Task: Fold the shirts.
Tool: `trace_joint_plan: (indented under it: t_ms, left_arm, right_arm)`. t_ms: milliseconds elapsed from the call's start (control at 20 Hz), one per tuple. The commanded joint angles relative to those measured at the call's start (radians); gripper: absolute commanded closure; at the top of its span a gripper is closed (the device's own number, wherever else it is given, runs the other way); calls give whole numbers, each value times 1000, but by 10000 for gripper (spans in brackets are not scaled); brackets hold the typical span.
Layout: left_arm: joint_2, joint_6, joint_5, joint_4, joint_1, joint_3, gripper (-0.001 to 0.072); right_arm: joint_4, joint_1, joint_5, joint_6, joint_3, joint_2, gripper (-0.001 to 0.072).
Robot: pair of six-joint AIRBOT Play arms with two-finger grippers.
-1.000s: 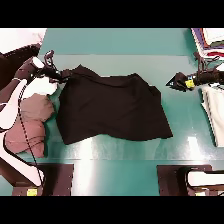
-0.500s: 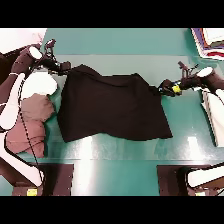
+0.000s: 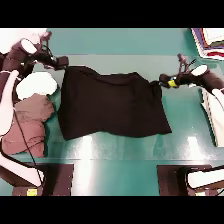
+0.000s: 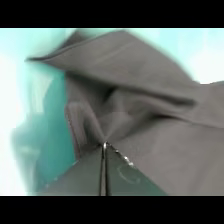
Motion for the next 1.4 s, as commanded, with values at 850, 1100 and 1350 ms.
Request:
trace_joint_plan:
  t_ms: [850,1100,1350]
  left_arm:
    - [945,-9,24,12,0,18,686]
    - [667,-1,-98,8,0,-71,685]
    - [275,38,-31,-1,-37,-122,685]
  right_arm:
    - [6,-434,419,-24,157,888,696]
    - [-128,-273,496,146,96,664,696]
    - [-359,-44,376,282,-84,381,696]
